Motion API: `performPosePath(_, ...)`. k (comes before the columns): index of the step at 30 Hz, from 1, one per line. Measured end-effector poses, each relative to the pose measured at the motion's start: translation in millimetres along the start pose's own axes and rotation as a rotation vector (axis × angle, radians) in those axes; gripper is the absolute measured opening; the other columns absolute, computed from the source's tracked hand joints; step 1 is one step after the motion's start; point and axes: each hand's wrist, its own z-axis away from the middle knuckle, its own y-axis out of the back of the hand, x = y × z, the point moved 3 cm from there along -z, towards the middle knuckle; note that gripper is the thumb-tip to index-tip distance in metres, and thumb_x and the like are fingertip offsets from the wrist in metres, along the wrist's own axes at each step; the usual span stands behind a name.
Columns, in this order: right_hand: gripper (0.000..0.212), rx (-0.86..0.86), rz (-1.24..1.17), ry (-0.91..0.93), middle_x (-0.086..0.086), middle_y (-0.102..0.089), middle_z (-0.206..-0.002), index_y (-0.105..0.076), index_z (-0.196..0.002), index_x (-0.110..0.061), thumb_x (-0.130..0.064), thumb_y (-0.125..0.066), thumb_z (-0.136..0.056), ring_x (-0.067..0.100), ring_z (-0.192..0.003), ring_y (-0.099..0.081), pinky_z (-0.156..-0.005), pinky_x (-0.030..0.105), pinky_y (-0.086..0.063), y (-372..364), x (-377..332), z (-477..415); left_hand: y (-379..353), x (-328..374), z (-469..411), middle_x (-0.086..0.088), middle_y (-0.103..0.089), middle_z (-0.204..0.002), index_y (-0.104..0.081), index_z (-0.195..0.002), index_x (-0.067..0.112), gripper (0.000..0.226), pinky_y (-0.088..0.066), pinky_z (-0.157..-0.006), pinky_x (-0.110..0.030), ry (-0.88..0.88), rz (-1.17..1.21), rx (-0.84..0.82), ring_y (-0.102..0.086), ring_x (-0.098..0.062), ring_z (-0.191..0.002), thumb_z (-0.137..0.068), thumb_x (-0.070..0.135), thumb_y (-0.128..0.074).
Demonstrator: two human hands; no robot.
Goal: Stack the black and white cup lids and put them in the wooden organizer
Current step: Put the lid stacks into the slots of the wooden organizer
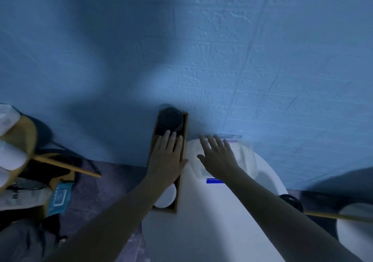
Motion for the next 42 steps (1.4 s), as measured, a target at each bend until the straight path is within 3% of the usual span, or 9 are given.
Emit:
performPosePath(3,0.065,-0.030,0.076,-0.033,0.019,-0.050,-0.150,-0.047,-0.148,-0.010,-0.051,-0.054,-0.098,0.043,-0.141,-0.044,-0.111,0.063,-0.038,-9,32,42,-2,42,8,-0.016,-0.015,-0.168,-0.015,-0.161,0.012,0.082,-0.010,-0.125,-0.050,-0.047,-0.036,-0.136,-0.008,-0.035,-0.156,-0.100,0.065,-0.030)
performPosePath(6,0.066,-0.089,0.100,-0.086,0.018,-0.039,-0.158,-0.039,-0.153,-0.011,-0.053,-0.043,-0.102,0.044,-0.148,-0.032,-0.117,0.065,-0.027,-7,66,84,1,86,9,-0.012,-0.013,-0.169,-0.016,-0.162,0.017,0.088,-0.003,-0.124,-0.049,-0.046,-0.013,-0.155,-0.007,-0.033,-0.156,-0.091,0.070,-0.011)
performPosePath(13,0.062,-0.101,0.083,-0.324,0.017,-0.049,-0.151,-0.050,-0.145,-0.011,-0.047,-0.061,-0.095,0.042,-0.144,-0.039,-0.111,0.065,-0.035,-3,158,177,-4,210,3,-0.011,-0.008,-0.170,-0.007,-0.162,0.019,0.084,-0.003,-0.127,-0.047,-0.152,0.021,-0.231,-0.003,-0.031,-0.157,-0.099,0.070,-0.024)
performPosePath(19,0.065,-0.222,0.002,-0.481,0.008,-0.006,-0.170,-0.007,-0.161,-0.021,-0.052,-0.027,-0.107,0.034,-0.156,0.000,-0.123,0.057,-0.007,-24,220,231,-33,284,6,-0.011,-0.009,-0.170,-0.011,-0.162,0.019,0.078,-0.002,-0.127,-0.045,-0.267,0.063,-0.311,0.001,-0.030,-0.157,-0.102,0.066,-0.026)
performPosePath(24,0.068,-0.270,-0.063,-0.466,0.008,-0.012,-0.169,-0.012,-0.160,-0.022,-0.057,-0.031,-0.105,0.031,-0.156,-0.010,-0.122,0.051,-0.018,-46,233,250,-63,321,11,-0.005,-0.016,-0.169,-0.017,-0.162,0.023,0.072,-0.006,-0.125,-0.042,-0.253,0.155,-0.391,-0.005,-0.026,-0.157,-0.103,0.064,-0.023)
performPosePath(28,0.065,-0.254,-0.228,-0.470,0.008,-0.032,-0.162,-0.026,-0.155,-0.021,-0.055,-0.041,-0.102,0.030,-0.147,-0.033,-0.113,0.045,-0.037,-73,236,256,-84,336,15,-0.001,-0.039,-0.160,-0.028,-0.159,0.024,0.063,-0.033,-0.118,-0.039,-0.177,0.330,-0.422,-0.033,-0.022,-0.148,-0.105,0.058,-0.031)
performPosePath(36,0.087,-0.340,-1.044,-0.694,0.001,-0.061,-0.140,-0.047,-0.149,-0.027,-0.075,-0.054,-0.077,0.021,-0.125,-0.059,-0.102,0.045,-0.051,-121,257,273,-127,343,23,0.005,-0.059,-0.140,-0.042,-0.151,0.030,0.064,-0.047,-0.103,-0.036,0.270,0.952,-0.655,-0.057,-0.015,-0.121,-0.095,0.056,-0.059)
performPosePath(40,0.043,-0.349,-1.255,-0.720,-0.003,-0.063,-0.118,-0.050,-0.138,-0.022,-0.037,-0.061,-0.099,0.009,-0.100,-0.060,-0.081,0.021,-0.051,-111,254,266,-134,353,22,0.003,-0.060,-0.139,-0.046,-0.148,0.030,0.070,-0.046,-0.105,-0.038,0.313,1.067,-0.703,-0.057,-0.016,-0.122,-0.084,0.061,-0.050)
performPosePath(42,0.036,-0.359,-1.348,-0.756,-0.003,-0.064,-0.113,-0.050,-0.134,-0.027,-0.029,-0.061,-0.100,0.014,-0.098,-0.060,-0.087,0.028,-0.052,-118,255,267,-139,354,22,0.003,-0.059,-0.140,-0.043,-0.150,0.031,0.076,-0.046,-0.102,-0.037,0.313,1.115,-0.758,-0.056,-0.018,-0.124,-0.082,0.063,-0.049)
